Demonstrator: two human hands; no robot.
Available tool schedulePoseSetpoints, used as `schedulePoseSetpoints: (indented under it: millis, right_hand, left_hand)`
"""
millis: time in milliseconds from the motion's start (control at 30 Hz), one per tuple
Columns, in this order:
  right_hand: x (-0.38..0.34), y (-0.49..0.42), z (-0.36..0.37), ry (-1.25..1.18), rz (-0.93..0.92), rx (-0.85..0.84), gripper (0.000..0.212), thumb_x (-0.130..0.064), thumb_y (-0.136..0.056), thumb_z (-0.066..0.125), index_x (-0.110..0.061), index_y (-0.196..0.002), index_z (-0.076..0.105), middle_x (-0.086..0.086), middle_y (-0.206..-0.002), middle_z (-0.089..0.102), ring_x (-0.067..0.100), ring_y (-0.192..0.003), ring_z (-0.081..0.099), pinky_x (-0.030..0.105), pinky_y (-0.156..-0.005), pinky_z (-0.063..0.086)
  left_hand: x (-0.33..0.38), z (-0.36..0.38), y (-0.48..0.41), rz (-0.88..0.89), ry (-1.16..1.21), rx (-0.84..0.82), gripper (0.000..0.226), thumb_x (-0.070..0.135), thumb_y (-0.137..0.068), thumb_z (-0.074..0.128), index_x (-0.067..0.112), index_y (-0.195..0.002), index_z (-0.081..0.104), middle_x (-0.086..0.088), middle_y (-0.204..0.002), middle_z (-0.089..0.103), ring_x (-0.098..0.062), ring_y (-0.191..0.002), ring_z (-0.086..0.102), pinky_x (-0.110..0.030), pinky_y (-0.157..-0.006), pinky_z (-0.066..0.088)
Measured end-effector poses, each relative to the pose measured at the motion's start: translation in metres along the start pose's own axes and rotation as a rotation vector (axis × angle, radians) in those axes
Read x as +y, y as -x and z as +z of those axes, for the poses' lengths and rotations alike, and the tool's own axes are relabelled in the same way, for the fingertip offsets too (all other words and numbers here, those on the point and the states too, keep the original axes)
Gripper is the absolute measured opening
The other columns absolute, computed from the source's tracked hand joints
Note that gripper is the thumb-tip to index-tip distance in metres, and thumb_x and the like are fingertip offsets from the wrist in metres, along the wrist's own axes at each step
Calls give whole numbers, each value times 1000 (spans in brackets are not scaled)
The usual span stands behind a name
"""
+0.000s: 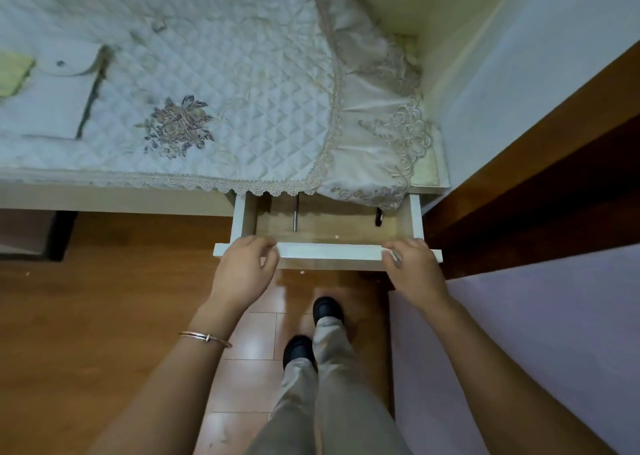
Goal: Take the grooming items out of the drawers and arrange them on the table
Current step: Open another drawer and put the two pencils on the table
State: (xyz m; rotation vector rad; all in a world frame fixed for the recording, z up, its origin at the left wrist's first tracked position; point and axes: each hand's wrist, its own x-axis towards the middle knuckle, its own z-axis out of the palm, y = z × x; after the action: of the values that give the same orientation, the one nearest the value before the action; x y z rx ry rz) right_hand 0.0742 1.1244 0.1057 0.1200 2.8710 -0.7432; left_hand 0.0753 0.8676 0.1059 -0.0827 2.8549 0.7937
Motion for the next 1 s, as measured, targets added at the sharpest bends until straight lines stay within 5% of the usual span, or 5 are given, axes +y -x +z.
schedulePoseSetpoints:
  millis: [300,433,633,833,1000]
  right_hand:
    - [-2,50,-1,23,96,-112,24,-22,-88,50,-11,-77,68,3,-78,63,22,-86,54,32,-72,41]
    - [-4,75,-1,-19,140,-143,47,-20,-86,52,-26,-46,29,-8,-53,34,20,-67,44,28,-53,29]
    - [-7,103,3,48,169,-187,46,-23,-90,49,-29,-49,28,-11,-58,35,13,-70,43,13,-53,27]
    - [-12,87,3,153,184,-295,46,-29,-92,42,-26,-48,31,-6,-52,34,4,-48,34,18,-47,25]
    - [-16,49,18,132,241,-335,17,-21,-93,39,-15,-99,54,2,-78,53,15,-67,50,23,-50,35]
  left_hand:
    - [2,-7,41,-77,23,-84,23,22,-90,45,15,-98,66,-6,-96,71,-24,-88,62,-28,-66,45]
    - [1,-1,63,-96,-46,-118,25,23,-91,42,16,-99,64,-7,-95,70,-27,-87,61,-30,-64,45]
    - [-5,2,81,-110,-95,-198,26,26,-92,40,17,-102,63,-8,-95,71,-29,-89,63,-32,-69,51]
    - [0,5,70,-116,-198,-287,29,29,-93,35,15,-99,60,-8,-96,69,-30,-88,62,-32,-68,48]
    - [12,17,40,-191,-124,-364,25,24,-91,40,12,-99,59,-12,-97,69,-31,-88,62,-31,-66,46]
